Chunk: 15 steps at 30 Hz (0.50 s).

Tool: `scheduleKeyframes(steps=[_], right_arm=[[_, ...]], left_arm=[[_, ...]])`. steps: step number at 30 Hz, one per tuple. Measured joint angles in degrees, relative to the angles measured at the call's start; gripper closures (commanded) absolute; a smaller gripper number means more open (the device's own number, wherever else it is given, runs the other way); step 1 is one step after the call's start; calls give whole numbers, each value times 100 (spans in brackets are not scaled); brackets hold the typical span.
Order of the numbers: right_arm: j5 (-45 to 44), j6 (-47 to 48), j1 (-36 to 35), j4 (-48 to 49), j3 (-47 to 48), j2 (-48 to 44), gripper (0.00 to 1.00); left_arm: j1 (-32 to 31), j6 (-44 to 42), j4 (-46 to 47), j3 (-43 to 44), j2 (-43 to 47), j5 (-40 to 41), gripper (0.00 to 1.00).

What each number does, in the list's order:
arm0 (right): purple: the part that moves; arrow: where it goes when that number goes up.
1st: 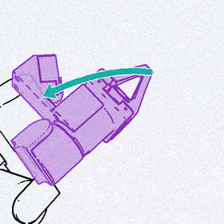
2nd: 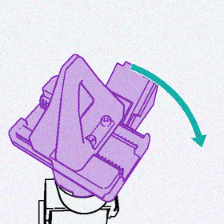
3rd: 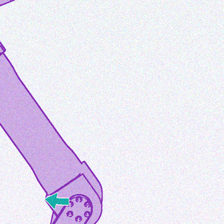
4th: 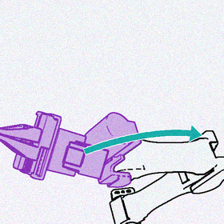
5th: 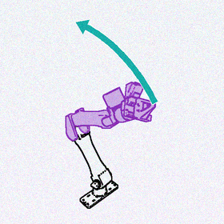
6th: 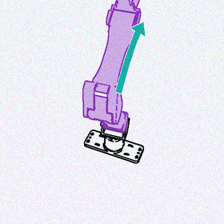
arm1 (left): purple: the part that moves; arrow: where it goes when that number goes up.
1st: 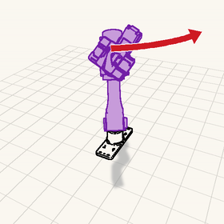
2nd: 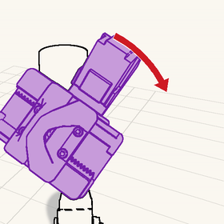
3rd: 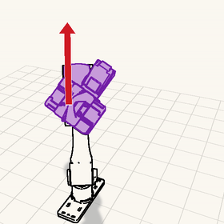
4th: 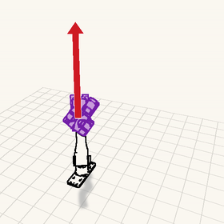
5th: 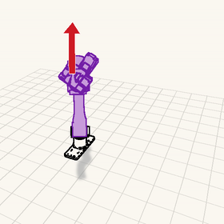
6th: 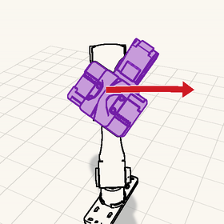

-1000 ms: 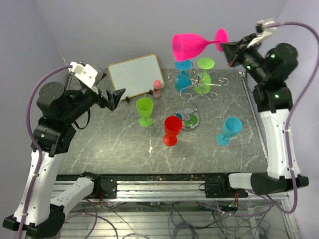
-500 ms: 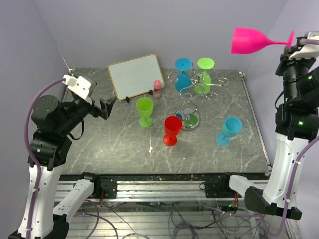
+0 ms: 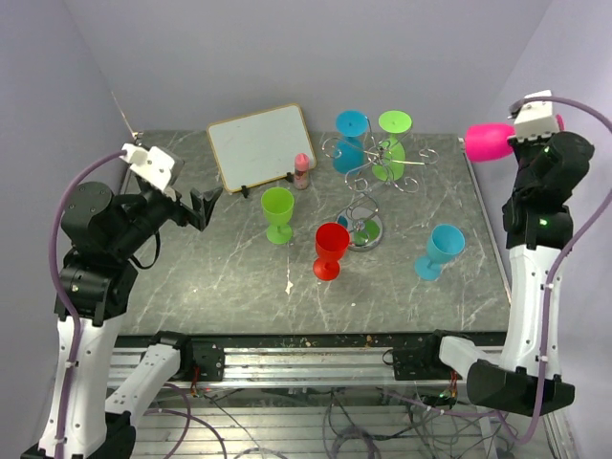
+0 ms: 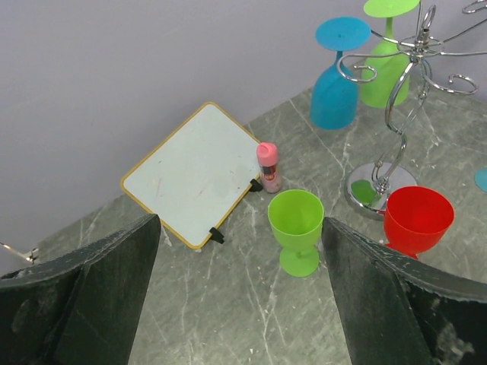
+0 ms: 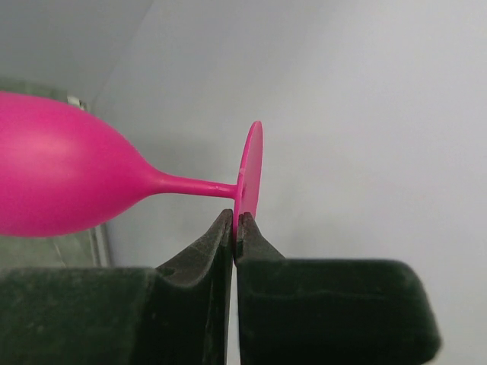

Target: Place the wine glass upside down on the wine glass rack

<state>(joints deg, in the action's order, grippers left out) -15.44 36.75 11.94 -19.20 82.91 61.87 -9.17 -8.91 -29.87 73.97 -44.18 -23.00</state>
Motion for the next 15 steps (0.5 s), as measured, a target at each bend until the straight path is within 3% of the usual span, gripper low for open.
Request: scheduleKeyframes(steps=[6, 15], right_arm=[[426, 1080, 0, 94, -619, 39, 100], [1845, 2640, 0, -116, -522, 605, 100]], left_arm=[[15, -22, -37, 22, -245, -101, 4], [138, -7, -33, 7, -435, -278, 5]])
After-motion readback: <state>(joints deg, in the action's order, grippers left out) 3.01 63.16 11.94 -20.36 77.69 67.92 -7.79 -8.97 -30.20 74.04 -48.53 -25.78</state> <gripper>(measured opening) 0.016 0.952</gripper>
